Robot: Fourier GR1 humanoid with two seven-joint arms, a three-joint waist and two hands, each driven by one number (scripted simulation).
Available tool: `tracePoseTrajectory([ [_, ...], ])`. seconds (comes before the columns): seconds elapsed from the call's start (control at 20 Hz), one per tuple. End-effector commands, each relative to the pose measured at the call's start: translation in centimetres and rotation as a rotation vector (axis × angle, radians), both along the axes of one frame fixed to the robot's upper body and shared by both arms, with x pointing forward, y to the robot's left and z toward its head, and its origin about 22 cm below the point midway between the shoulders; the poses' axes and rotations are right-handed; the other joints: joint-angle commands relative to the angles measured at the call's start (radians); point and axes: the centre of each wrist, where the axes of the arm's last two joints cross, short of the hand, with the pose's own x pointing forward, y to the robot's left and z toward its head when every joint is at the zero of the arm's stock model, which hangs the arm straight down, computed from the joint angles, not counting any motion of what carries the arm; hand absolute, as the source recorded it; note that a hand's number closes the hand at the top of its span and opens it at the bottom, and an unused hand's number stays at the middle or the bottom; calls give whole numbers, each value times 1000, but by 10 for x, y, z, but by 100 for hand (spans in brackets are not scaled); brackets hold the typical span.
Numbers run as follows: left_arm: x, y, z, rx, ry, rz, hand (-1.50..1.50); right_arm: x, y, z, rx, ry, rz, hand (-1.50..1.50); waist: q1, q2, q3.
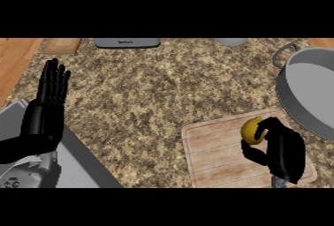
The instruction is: Pick the lemon from the cutting board and place it in the pot
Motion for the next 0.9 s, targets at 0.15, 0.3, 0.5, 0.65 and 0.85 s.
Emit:
tracePoseTrajectory([
  [0.15,-6,-23,-23,-58,130,-85,0,73,-45,26,134,123,-429,150,81,77,-26],
  [0.3,-4,-22,-15,-44,126,-112,0,99,-62,46,164,146,-595,150,123,86,-28],
  [0.5,1,-39,-14,-53,141,-167,0,139,-86,102,86,65,-740,150,152,87,-29],
  [0.65,5,-39,-11,-45,138,-178,0,161,-93,133,11,16,-836,150,184,85,-29],
  [0.85,10,-53,-9,-44,151,-214,0,182,-99,161,-86,-1,-953,150,189,85,-28],
])
